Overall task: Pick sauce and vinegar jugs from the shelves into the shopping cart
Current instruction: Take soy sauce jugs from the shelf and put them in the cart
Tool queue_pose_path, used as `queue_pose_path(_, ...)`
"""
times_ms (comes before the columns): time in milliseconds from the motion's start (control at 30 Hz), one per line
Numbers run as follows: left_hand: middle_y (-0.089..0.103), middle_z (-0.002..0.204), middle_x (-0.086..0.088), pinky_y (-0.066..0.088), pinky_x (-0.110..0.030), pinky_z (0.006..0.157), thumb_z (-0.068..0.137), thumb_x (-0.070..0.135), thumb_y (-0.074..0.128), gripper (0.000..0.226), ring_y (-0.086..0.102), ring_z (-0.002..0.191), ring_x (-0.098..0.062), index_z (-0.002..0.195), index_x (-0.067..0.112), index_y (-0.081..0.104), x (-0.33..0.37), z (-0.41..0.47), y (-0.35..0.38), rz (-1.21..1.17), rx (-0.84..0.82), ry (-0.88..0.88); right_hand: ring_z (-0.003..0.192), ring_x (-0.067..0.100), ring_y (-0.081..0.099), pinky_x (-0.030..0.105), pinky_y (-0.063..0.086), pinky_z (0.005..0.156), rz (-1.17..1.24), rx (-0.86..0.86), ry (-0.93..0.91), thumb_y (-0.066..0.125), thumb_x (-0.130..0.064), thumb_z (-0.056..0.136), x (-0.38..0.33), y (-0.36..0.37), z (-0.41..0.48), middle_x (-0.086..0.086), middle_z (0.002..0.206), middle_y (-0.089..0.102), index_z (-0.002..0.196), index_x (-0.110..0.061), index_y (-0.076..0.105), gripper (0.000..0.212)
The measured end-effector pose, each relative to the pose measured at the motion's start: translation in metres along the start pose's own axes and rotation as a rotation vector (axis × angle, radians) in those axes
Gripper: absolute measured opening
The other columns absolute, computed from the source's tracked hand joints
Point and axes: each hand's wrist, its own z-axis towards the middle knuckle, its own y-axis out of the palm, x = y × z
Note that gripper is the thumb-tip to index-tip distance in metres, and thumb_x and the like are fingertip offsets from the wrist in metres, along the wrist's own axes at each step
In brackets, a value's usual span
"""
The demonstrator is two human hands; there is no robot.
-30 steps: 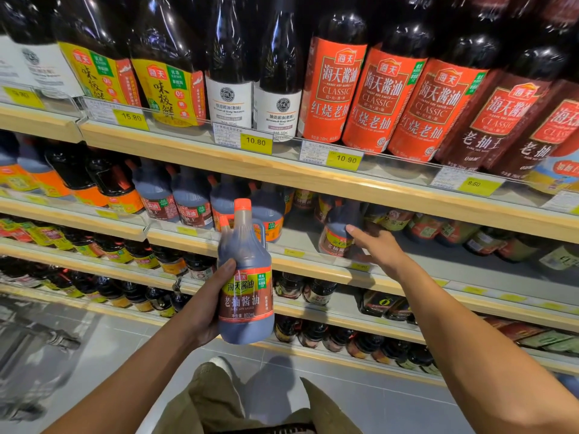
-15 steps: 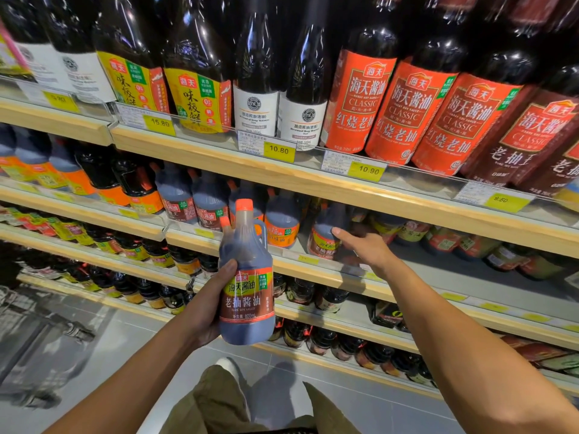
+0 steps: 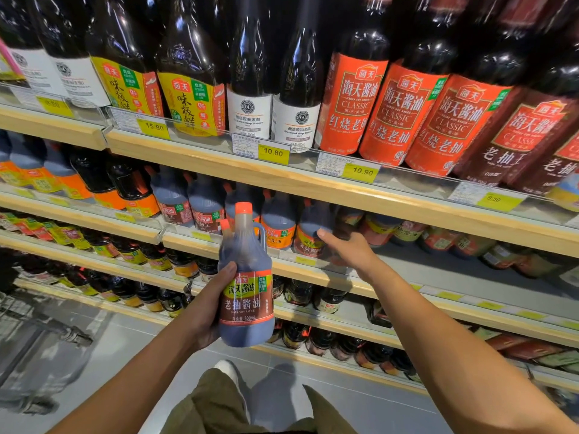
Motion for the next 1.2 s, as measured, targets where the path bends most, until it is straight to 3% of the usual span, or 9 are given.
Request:
queue_pose_path(167,0.073,0.115,-0.021,0.06,-0.043,0.08,0.028,0.065,0.096,0.111,0.074,0.096,-0.033,0.121,0.013,0.066,-0.004,0.008,0.019,0.036,-0.043,-0.034,0.087,0.01,0.065,0.036,0.057,0.083,-0.096,0.264,-0.148,0.083,-0.038,0.082,0.015,-0.008,-0.028,-0.006,0.094,0.07,0.098,-0.021,0.067,0.028)
queue_pose_path(267,0.071,0.118,-0.022,0.061,-0.043,0.079,0.035,0.068,0.093,0.112,0.072,0.1,-0.035,0.127,0.011,0.063,-0.008,0.015,0.032,0.07,-0.11,-0.055,0.075,0.008,0.065,0.028,0.052,0.072,-0.008,0.053,-0.189,0.079,-0.027,0.087,0.014,-0.011,-0.058,-0.008,0.079,0.07,0.089,-0.016,0.071,0.014)
queue_pose_path(367,0.069,0.122,-0.023,0.059,-0.046,0.083,0.043,0.071,0.09,0.104,0.071,0.104,-0.036,0.126,0.013,0.067,-0.014,0.021,0.05,0.096,-0.183,-0.066,0.08,0.015,0.069,0.028,0.054,0.064,0.134,-0.25,-0.053,0.074,-0.029,0.091,0.009,-0.015,-0.09,0.003,0.09,0.071,0.1,-0.014,0.068,0.019)
queue_pose_path(500,0.067,0.127,-0.023,0.058,-0.046,0.088,0.061,0.066,0.085,0.092,0.069,0.11,-0.036,0.132,0.011,0.064,-0.025,0.03,0.077,0.098,-0.252,-0.077,0.108,0.017,0.07,0.036,0.059,0.082,0.107,-0.458,0.02,0.074,-0.045,0.087,0.013,-0.019,-0.115,0.001,0.119,0.073,0.126,-0.017,0.064,0.049)
queue_pose_path(600,0.069,0.124,-0.02,0.058,-0.052,0.089,0.073,0.06,0.077,0.076,0.07,0.109,-0.037,0.132,0.014,0.062,-0.033,0.039,0.097,0.118,-0.22,-0.094,0.11,0.012,0.07,0.032,0.059,0.083,0.092,-0.389,0.01,0.074,-0.051,0.079,0.016,-0.023,-0.125,0.002,0.124,0.071,0.131,-0.023,0.061,0.06)
queue_pose_path(700,0.071,0.119,-0.02,0.06,-0.049,0.08,0.082,0.05,0.065,0.061,0.072,0.102,-0.035,0.131,0.013,0.063,-0.04,0.047,0.11,0.087,-0.198,-0.141,0.111,0.016,0.07,0.043,0.058,0.095,0.055,-0.332,-0.026,0.078,-0.06,0.072,0.023,-0.026,-0.127,0.0,0.122,0.072,0.13,-0.026,0.061,0.07)
queue_pose_path(867,0.069,0.123,-0.023,0.054,-0.057,0.097,0.075,0.051,0.08,0.073,0.067,0.113,-0.041,0.134,0.012,0.061,-0.051,0.065,0.118,0.123,-0.184,-0.165,0.108,0.018,0.072,0.043,0.054,0.102,0.102,-0.273,-0.046,0.08,-0.041,0.084,0.032,-0.028,-0.125,0.001,0.117,0.075,0.121,-0.027,0.068,0.04)
queue_pose_path(1000,0.069,0.127,-0.018,0.05,-0.056,0.103,0.081,0.048,0.08,0.068,0.066,0.118,-0.038,0.138,0.016,0.058,-0.051,0.079,0.116,0.185,-0.224,-0.22,0.105,0.019,0.073,0.04,0.056,0.097,0.147,-0.193,-0.034,0.085,-0.051,0.069,0.041,-0.028,-0.118,0.001,0.112,0.077,0.119,-0.024,0.071,0.058)
queue_pose_path(1200,0.067,0.133,0.001,0.051,-0.057,0.101,0.082,0.048,0.076,0.056,0.06,0.125,-0.023,0.132,0.029,0.06,-0.032,0.092,0.108,0.34,-0.106,-0.162,0.098,0.015,0.074,0.025,0.058,0.082,0.138,-0.123,-0.033,0.084,-0.024,0.082,0.04,-0.045,-0.096,-0.003,0.105,0.078,0.113,-0.026,0.07,0.034)
